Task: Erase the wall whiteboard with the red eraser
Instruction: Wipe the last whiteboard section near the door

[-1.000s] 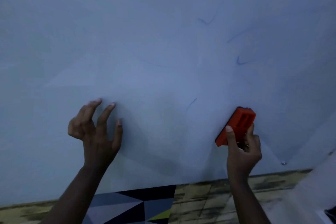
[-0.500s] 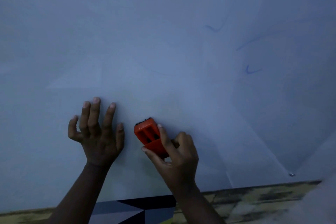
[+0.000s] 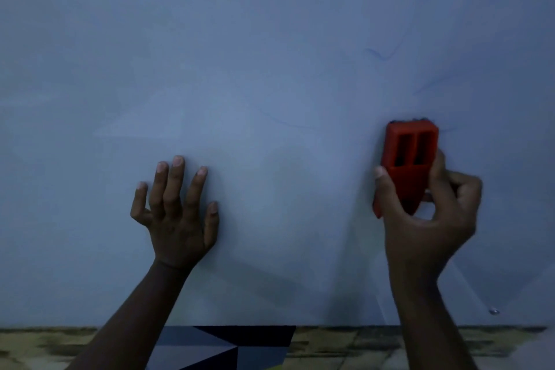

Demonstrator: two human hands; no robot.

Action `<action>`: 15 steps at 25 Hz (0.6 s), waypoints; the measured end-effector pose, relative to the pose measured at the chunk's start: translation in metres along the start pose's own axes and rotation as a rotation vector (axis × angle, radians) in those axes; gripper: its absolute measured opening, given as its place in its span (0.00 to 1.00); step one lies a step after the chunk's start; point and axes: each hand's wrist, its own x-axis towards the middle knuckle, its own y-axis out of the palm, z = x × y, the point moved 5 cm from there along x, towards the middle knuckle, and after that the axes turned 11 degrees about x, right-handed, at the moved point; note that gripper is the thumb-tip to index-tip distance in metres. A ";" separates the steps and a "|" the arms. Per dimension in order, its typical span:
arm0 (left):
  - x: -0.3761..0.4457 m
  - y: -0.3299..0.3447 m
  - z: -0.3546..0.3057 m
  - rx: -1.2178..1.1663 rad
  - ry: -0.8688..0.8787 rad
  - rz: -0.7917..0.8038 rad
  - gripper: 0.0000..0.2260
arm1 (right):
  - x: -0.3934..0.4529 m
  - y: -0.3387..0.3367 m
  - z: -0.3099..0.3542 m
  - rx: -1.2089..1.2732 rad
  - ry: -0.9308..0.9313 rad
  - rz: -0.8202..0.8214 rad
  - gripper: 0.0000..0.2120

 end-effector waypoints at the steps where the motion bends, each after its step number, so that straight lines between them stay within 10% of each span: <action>1: 0.000 0.000 0.000 0.001 0.001 0.002 0.29 | 0.000 0.009 0.011 0.009 -0.035 0.018 0.31; 8: -0.001 0.002 0.001 0.025 0.026 0.001 0.29 | -0.112 0.085 0.059 -0.076 -0.362 0.661 0.35; 15: 0.002 0.000 0.000 0.040 0.023 0.015 0.30 | -0.064 0.064 0.061 -0.081 -0.393 0.630 0.35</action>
